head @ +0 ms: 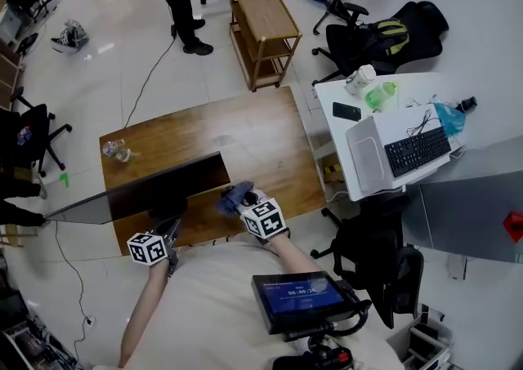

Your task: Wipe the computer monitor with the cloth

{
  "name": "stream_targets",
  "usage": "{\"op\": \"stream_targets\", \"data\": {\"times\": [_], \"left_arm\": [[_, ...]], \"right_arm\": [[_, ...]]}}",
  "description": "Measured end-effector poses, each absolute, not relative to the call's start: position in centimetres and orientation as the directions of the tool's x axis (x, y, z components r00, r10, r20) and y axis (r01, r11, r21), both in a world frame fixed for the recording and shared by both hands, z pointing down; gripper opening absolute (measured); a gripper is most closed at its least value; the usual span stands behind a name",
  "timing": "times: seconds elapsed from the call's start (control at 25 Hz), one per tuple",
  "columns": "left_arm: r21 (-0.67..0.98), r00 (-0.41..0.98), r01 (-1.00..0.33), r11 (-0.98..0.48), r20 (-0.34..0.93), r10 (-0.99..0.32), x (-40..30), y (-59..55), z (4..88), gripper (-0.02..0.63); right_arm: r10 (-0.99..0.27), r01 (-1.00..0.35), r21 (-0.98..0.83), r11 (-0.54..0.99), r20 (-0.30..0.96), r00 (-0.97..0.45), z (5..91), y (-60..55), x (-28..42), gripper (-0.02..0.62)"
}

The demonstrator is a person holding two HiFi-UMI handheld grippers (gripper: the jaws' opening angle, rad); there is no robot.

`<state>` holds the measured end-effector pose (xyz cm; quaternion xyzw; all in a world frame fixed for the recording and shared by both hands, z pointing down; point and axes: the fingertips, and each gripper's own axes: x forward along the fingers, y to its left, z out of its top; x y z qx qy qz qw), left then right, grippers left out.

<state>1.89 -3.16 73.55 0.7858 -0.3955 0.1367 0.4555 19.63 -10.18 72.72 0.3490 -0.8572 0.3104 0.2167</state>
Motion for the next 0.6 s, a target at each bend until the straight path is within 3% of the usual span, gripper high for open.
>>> {"op": "stream_targets", "data": {"times": [0.44,0.6], "left_arm": [[0.64,0.608,-0.764,-0.079,0.674,-0.419,-1.8,0.3,81.0,0.0],[0.771,0.659,-0.626,0.114,0.602,-0.452,-2.9,1.0,83.9,0.0]], "right_arm": [[-0.403,-0.726,-0.369,0.581,0.644,-0.65,77.5,-8.3,18.8,0.078],[-0.403,-0.735,-0.362,0.573,0.656,-0.638,79.3,-8.2,19.1,0.078]]}}
